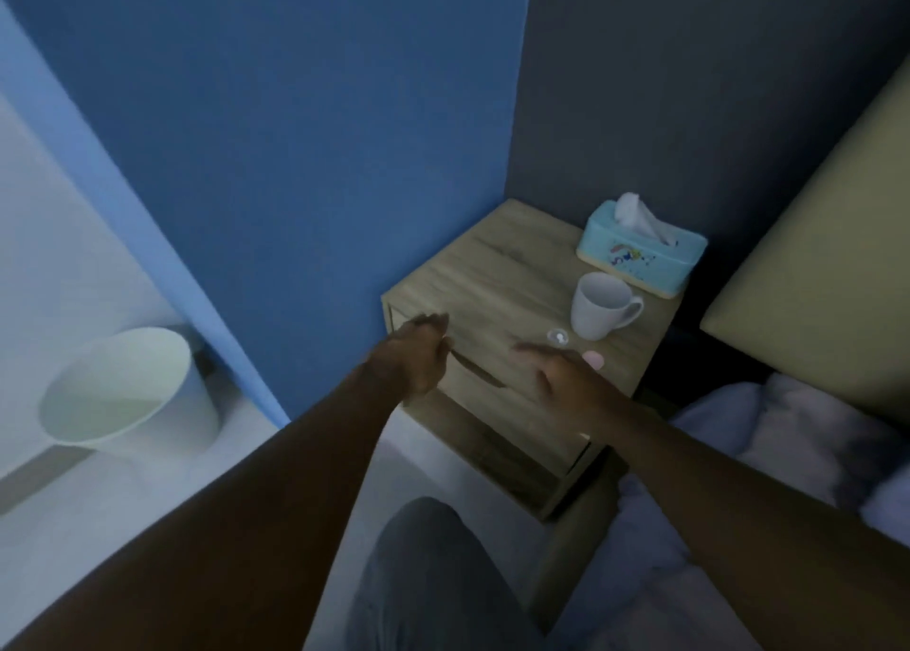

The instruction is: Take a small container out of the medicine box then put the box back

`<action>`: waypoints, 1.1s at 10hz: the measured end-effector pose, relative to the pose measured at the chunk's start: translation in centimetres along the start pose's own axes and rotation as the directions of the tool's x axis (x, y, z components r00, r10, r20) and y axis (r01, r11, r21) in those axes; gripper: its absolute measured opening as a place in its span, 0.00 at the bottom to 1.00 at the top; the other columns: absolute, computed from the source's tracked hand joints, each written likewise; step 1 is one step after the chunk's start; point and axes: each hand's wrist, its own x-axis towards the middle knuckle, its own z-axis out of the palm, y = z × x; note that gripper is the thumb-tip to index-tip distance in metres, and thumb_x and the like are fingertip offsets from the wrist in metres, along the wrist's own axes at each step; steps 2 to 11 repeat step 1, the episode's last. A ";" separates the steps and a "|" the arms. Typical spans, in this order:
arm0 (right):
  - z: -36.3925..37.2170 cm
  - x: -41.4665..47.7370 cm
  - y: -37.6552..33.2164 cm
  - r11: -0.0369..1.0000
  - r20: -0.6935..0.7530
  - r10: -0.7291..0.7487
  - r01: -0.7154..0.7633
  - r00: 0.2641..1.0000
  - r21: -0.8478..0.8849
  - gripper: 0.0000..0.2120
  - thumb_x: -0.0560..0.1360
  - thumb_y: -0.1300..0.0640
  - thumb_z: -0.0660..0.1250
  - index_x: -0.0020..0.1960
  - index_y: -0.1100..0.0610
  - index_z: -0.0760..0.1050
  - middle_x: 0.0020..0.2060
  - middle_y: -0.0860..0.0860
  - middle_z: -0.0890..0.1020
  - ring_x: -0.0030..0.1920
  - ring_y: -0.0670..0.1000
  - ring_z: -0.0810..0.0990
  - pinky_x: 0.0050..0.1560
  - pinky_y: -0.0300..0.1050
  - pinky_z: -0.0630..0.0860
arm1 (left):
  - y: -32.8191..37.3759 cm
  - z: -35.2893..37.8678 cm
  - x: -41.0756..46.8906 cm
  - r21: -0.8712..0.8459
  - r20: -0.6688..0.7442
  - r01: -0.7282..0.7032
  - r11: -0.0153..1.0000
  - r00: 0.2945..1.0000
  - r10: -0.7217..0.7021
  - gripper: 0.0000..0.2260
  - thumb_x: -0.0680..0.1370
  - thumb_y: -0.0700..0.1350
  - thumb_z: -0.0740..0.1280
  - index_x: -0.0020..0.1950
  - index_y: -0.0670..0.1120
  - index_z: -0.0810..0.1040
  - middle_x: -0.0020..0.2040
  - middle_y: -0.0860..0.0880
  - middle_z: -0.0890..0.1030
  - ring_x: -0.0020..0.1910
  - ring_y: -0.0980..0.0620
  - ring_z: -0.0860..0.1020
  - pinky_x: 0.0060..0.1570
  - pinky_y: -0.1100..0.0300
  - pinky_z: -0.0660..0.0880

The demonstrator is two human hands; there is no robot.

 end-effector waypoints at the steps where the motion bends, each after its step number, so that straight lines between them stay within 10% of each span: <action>1: -3.1 0.3 -4.2 0.993 -0.156 -0.104 0.111 0.982 0.036 0.26 0.77 0.66 0.57 0.74 0.57 0.70 0.70 0.54 0.76 0.70 0.51 0.74 0.72 0.43 0.68 | 1.6 -4.0 -1.5 0.081 -0.054 -0.014 0.997 0.998 0.018 0.25 0.85 0.51 0.53 0.81 0.45 0.55 0.81 0.45 0.58 0.80 0.49 0.54 0.76 0.52 0.57; 11: -3.1 0.3 -4.2 0.993 -0.156 -0.104 0.111 0.982 0.036 0.26 0.77 0.66 0.57 0.74 0.57 0.70 0.70 0.54 0.76 0.70 0.51 0.74 0.72 0.43 0.68 | 1.6 -4.0 -1.5 0.081 -0.054 -0.014 0.997 0.998 0.018 0.25 0.85 0.51 0.53 0.81 0.45 0.55 0.81 0.45 0.58 0.80 0.49 0.54 0.76 0.52 0.57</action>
